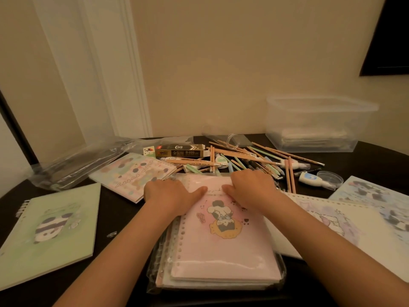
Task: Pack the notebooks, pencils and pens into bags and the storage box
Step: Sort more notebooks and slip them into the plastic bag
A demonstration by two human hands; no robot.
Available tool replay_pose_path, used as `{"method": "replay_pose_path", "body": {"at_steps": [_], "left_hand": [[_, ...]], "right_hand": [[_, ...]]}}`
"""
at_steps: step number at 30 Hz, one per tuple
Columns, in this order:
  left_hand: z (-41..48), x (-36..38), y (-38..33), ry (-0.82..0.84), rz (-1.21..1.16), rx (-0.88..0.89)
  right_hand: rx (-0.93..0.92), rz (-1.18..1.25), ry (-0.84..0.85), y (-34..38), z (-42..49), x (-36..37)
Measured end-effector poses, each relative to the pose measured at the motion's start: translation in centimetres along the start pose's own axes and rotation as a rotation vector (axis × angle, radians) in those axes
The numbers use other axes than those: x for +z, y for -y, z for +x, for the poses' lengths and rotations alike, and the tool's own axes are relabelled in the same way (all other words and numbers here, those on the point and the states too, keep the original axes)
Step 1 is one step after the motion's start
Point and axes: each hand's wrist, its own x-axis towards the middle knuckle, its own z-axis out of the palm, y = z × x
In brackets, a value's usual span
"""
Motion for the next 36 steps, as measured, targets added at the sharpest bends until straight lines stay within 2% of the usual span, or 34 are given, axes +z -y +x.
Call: {"method": "replay_pose_path", "body": {"at_steps": [9, 23, 31, 36], "left_hand": [[0.1, -0.3, 0.3, 0.048, -0.074, 0.015], [2.1, 0.8, 1.5, 0.174, -0.411, 0.089], [2.0, 0.5, 1.7, 0.224, -0.676, 0.080], [2.0, 0.5, 2.0, 0.232, -0.794, 0.030]], "right_hand": [[0.158, 0.344, 0.007, -2.7, -0.1, 1.5], [0.115, 0.624, -0.092, -3.6, -0.9, 2.2], [0.138, 0.822, 0.031, -4.1, -1.0, 1.6], [0.164, 0.935, 0.043, -3.8, -1.2, 1.3]]}}
